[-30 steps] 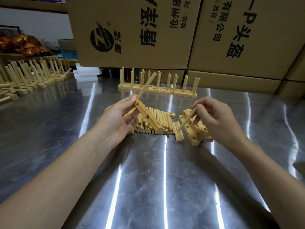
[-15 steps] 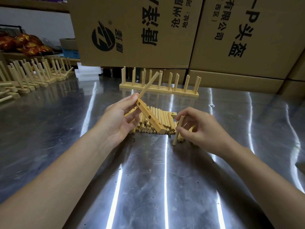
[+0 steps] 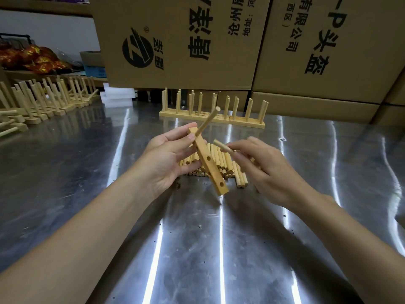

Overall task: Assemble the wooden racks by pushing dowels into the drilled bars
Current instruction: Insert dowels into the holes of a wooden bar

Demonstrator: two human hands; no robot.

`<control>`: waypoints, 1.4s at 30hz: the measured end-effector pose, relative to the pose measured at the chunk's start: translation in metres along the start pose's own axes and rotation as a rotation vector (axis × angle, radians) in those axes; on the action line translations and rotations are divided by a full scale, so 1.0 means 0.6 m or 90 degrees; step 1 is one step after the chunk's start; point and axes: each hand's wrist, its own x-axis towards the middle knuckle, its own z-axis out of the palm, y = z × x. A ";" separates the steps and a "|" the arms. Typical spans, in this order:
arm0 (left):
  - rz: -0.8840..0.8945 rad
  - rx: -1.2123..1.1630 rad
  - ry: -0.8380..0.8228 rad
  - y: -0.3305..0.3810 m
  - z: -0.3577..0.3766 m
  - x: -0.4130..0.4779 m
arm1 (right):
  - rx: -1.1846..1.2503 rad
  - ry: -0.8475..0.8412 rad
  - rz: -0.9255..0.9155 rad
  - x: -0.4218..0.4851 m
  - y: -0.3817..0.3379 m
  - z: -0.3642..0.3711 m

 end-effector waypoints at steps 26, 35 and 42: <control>0.054 0.092 0.020 -0.010 0.008 -0.006 | -0.143 -0.007 -0.045 0.001 -0.023 -0.003; 0.078 0.146 -0.005 -0.003 0.011 -0.012 | -0.138 0.036 -0.008 0.003 -0.020 0.003; 0.070 0.135 0.062 -0.005 0.003 -0.004 | 0.071 0.121 0.122 -0.006 0.013 -0.020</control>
